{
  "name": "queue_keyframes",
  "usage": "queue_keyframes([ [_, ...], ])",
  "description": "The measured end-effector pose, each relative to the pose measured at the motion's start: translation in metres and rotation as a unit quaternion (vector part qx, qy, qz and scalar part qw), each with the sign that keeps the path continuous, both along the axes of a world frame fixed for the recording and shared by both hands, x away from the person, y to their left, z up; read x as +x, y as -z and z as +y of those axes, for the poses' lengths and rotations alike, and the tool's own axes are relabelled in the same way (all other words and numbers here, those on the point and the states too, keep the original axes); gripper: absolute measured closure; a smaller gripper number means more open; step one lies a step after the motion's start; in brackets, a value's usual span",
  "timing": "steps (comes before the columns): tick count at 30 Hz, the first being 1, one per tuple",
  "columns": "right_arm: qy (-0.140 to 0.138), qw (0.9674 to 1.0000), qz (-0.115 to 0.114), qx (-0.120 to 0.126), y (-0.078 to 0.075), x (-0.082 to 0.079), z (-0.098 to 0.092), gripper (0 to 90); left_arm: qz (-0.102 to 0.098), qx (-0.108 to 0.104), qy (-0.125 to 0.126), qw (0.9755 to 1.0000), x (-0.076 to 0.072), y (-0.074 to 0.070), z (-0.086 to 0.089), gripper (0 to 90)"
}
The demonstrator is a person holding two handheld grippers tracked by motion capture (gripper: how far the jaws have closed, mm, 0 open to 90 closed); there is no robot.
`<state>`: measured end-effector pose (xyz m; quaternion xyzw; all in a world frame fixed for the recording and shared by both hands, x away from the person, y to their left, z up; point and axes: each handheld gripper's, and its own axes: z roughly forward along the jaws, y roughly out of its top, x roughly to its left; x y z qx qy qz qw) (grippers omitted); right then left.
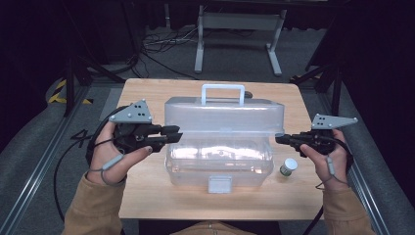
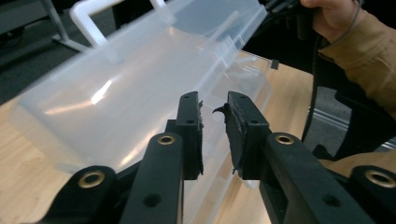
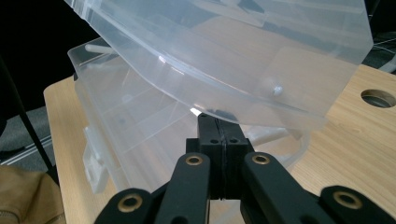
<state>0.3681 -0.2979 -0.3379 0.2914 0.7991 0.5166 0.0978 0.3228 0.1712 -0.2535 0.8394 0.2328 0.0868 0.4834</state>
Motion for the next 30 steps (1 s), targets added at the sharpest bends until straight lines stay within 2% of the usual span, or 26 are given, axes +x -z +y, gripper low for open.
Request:
queue_keyframes([
  [4, 0.009, 0.9999, -0.003, 0.005, -0.002, 0.001, 0.001, 90.0, 0.009, -0.007, 0.003, 0.9999, -0.001, 0.012, 0.001, 79.2],
  [9, 0.019, 0.9997, -0.006, 0.013, -0.004, 0.002, 0.001, 90.0, 0.022, -0.003, -0.004, 0.9997, 0.004, 0.026, 0.003, 79.6],
  [13, 0.026, 0.9995, -0.010, 0.016, -0.005, 0.004, 0.002, 90.0, 0.029, 0.004, -0.018, 0.9994, 0.008, 0.035, 0.002, 79.9],
  [19, 0.034, 0.9991, -0.015, 0.019, -0.006, 0.004, 0.003, 90.0, 0.018, 0.023, -0.065, 0.9974, 0.018, 0.049, 0.002, 82.3],
  [24, 0.034, 0.9991, -0.017, 0.021, -0.005, 0.003, 0.003, 90.0, 0.022, 0.001, -0.103, 0.9945, 0.027, 0.058, 0.007, 87.7],
  [25, 0.034, 0.9991, -0.017, 0.021, -0.005, 0.003, 0.003, 90.0, 0.022, 0.001, -0.103, 0.9945, 0.027, 0.058, 0.007, 88.7],
  [27, 0.033, 0.9990, -0.019, 0.022, -0.005, 0.003, 0.003, 90.0, 0.021, -0.014, -0.124, 0.9920, 0.029, 0.061, 0.009, 89.4],
  [30, 0.033, 0.9990, -0.020, 0.023, -0.004, 0.002, 0.003, 90.0, 0.021, -0.020, -0.132, 0.9907, 0.032, 0.064, 0.011, 89.7],
])
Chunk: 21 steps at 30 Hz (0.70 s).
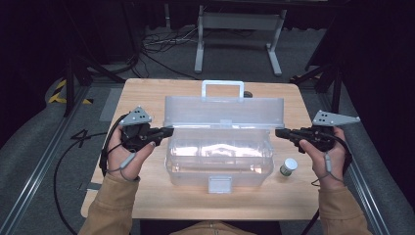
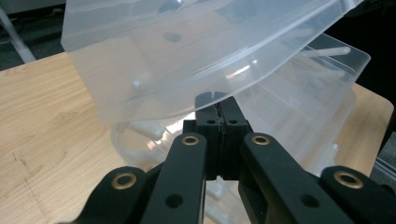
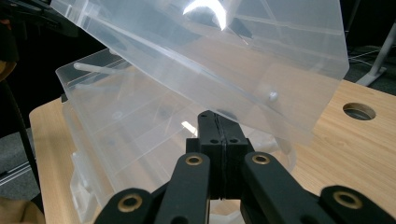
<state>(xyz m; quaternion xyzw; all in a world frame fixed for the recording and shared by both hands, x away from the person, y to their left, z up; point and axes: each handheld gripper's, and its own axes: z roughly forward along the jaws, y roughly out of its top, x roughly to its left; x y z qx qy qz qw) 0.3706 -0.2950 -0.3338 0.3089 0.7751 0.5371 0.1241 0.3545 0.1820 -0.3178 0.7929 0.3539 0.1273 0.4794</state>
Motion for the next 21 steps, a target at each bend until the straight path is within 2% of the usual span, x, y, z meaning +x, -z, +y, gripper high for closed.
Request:
queue_keyframes([
  [5, -0.002, 1.0000, 0.000, 0.001, 0.001, 0.000, 0.000, 90.0, -0.007, -0.001, -0.006, 1.0000, 0.004, 0.003, 0.000, 89.9],
  [6, -0.006, 1.0000, -0.002, 0.002, 0.001, -0.001, 0.001, 90.0, -0.019, 0.005, -0.006, 0.9998, 0.006, 0.002, 0.000, 89.9],
  [8, -0.003, 1.0000, -0.005, -0.002, 0.001, -0.001, 0.001, 90.0, -0.019, 0.006, -0.006, 0.9998, 0.006, 0.002, 0.000, 89.9],
  [13, -0.006, 0.9998, 0.006, -0.016, 0.003, -0.004, 0.000, 89.4, -0.018, -0.001, -0.002, 0.9998, 0.011, 0.002, 0.002, 90.0],
  [15, -0.002, 0.9998, 0.009, -0.015, 0.005, -0.006, -0.001, 84.0, -0.019, -0.001, -0.001, 0.9998, 0.013, 0.002, 0.003, 90.0],
  [16, -0.002, 0.9998, 0.009, -0.015, 0.005, -0.006, -0.001, 84.0, -0.019, -0.001, -0.001, 0.9998, 0.013, 0.002, 0.003, 90.0],
  [18, -0.005, 0.9998, 0.009, -0.017, 0.006, -0.007, -0.003, 76.6, -0.022, -0.002, 0.001, 0.9998, 0.015, 0.001, 0.003, 90.0],
  [21, 0.011, 0.9997, -0.018, -0.014, 0.006, -0.009, -0.006, 65.0, -0.020, 0.000, 0.001, 0.9998, 0.017, 0.000, 0.003, 90.0],
])
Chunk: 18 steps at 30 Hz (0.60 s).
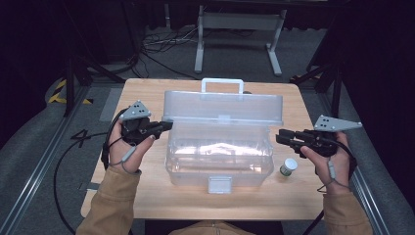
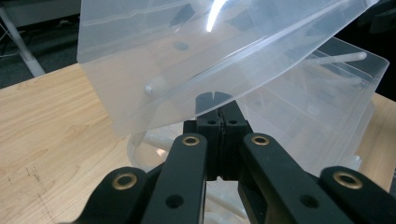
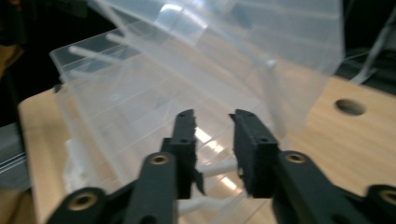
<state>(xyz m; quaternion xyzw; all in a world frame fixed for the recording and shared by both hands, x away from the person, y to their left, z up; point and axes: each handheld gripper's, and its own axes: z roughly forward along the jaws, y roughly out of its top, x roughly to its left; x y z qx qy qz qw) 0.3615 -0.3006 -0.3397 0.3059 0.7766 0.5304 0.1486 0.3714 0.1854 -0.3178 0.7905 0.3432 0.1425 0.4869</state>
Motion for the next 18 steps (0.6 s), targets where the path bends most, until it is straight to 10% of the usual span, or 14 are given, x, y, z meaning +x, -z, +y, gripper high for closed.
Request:
queue_keyframes([
  [6, 0.079, 0.9946, 0.017, -0.066, 0.001, -0.005, -0.005, 47.1, -0.005, 0.004, -0.004, 1.0000, 0.003, -0.001, 0.000, 90.0],
  [10, 0.068, 0.9971, 0.007, -0.034, 0.007, 0.000, -0.005, 39.4, -0.005, 0.002, -0.006, 1.0000, 0.005, -0.001, 0.000, 90.0],
  [18, 0.114, 0.9921, -0.029, -0.043, 0.008, 0.002, 0.005, 36.0, -0.012, 0.001, -0.006, 0.9999, 0.007, -0.001, 0.000, 90.0],
])
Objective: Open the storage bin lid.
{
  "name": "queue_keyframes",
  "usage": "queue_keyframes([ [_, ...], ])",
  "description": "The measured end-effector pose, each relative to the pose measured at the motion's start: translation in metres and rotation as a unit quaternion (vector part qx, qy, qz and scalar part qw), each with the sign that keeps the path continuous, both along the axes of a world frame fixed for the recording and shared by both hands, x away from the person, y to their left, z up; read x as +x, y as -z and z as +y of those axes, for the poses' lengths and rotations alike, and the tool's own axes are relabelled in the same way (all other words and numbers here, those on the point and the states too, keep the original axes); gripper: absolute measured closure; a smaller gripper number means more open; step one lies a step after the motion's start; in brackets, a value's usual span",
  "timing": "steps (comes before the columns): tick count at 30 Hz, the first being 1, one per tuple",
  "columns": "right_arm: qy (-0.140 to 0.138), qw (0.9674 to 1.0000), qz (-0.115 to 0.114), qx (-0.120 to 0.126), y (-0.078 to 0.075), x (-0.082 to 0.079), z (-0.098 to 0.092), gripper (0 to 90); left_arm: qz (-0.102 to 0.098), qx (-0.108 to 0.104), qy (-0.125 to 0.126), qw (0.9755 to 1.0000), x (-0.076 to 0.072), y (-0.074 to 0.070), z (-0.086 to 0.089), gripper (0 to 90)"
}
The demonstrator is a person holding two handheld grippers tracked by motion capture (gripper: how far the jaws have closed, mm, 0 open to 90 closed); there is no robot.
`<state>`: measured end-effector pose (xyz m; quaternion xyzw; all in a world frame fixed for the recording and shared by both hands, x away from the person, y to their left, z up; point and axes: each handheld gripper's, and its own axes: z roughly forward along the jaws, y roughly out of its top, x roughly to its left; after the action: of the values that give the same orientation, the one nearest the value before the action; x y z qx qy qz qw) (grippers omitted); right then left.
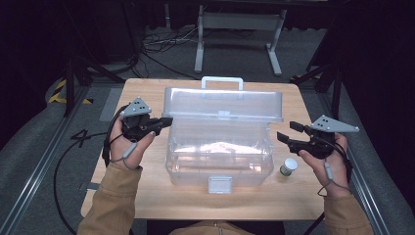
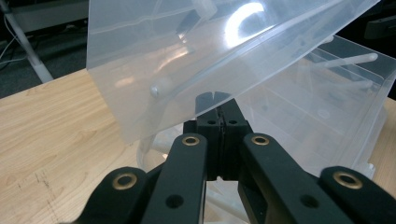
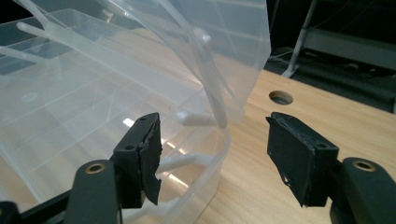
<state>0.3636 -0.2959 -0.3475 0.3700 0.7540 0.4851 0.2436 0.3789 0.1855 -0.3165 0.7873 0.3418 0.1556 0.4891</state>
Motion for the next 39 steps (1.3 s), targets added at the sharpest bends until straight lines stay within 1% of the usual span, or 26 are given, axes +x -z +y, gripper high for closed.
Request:
queue_keyframes([
  [2, 0.003, 0.9999, -0.015, 0.004, -0.002, 0.000, 0.002, 38.9, -0.007, 0.000, -0.002, 1.0000, 0.000, 0.001, -0.001, 90.0],
  [4, 0.005, 0.9997, -0.024, 0.003, -0.004, 0.000, 0.003, 38.9, -0.008, -0.002, -0.003, 1.0000, 0.001, 0.001, -0.001, 90.0],
  [5, 0.003, 0.9997, -0.026, 0.000, -0.005, 0.001, 0.004, 38.8, -0.006, -0.004, -0.004, 1.0000, 0.000, 0.001, -0.001, 90.0],
  [6, 0.003, 0.9996, -0.027, -0.001, -0.006, 0.002, 0.006, 38.6, -0.008, -0.005, -0.005, 0.9999, 0.001, 0.001, -0.001, 90.0],
  [7, 0.012, 0.9995, -0.029, 0.006, -0.006, 0.002, 0.009, 37.9, -0.009, -0.005, -0.005, 0.9999, 0.001, 0.001, -0.001, 90.0],
  [10, 0.018, 0.9991, -0.036, 0.011, -0.008, 0.005, 0.016, 37.1, -0.011, -0.003, -0.008, 0.9999, 0.001, 0.001, -0.002, 89.9],
  [12, 0.029, 0.9986, -0.038, 0.022, -0.008, 0.008, 0.021, 33.6, -0.010, -0.004, -0.008, 0.9999, 0.001, 0.001, -0.002, 90.0],
  [15, 0.038, 0.9981, -0.039, 0.031, -0.008, 0.011, 0.028, 33.6, -0.010, -0.004, -0.006, 0.9999, 0.001, 0.001, -0.002, 90.0],
  [16, 0.042, 0.9977, -0.043, 0.031, -0.008, 0.013, 0.030, 33.8, -0.009, -0.004, -0.006, 0.9999, 0.001, 0.001, -0.002, 89.9],
  [18, 0.043, 0.9974, -0.050, 0.029, -0.009, 0.015, 0.034, 34.8, -0.009, -0.004, -0.005, 0.9999, 0.001, 0.001, -0.002, 90.0],
  [20, 0.053, 0.9965, -0.058, 0.030, -0.009, 0.017, 0.038, 37.2, -0.009, -0.004, -0.005, 0.9999, 0.001, 0.001, -0.002, 90.0],
  [24, 0.072, 0.9951, -0.065, 0.022, -0.010, 0.021, 0.044, 41.1, -0.009, -0.001, -0.004, 0.9999, 0.000, 0.001, -0.002, 89.9],
  [27, 0.086, 0.9938, -0.065, 0.027, -0.009, 0.025, 0.047, 43.8, -0.008, -0.002, -0.003, 1.0000, 0.000, 0.000, -0.002, 89.9],
  [30, 0.091, 0.9930, -0.070, 0.027, -0.009, 0.027, 0.049, 48.4, -0.006, -0.002, -0.001, 1.0000, 0.000, 0.001, -0.003, 89.9],
  [33, 0.090, 0.9927, -0.075, 0.030, -0.010, 0.029, 0.049, 50.0, -0.006, -0.001, 0.001, 1.0000, 0.000, 0.001, -0.003, 89.9],
  [34, 0.090, 0.9926, -0.074, 0.033, -0.010, 0.030, 0.049, 50.3, -0.006, -0.001, 0.001, 1.0000, 0.000, 0.001, -0.003, 89.9],
  [35, 0.097, 0.9923, -0.067, 0.036, -0.010, 0.029, 0.050, 49.8, -0.004, -0.001, 0.001, 1.0000, 0.000, 0.001, -0.003, 89.9],
  [39, 0.111, 0.9902, -0.080, 0.029, -0.011, 0.027, 0.052, 50.0, -0.002, 0.001, 0.004, 1.0000, -0.001, 0.001, -0.003, 89.6],
])
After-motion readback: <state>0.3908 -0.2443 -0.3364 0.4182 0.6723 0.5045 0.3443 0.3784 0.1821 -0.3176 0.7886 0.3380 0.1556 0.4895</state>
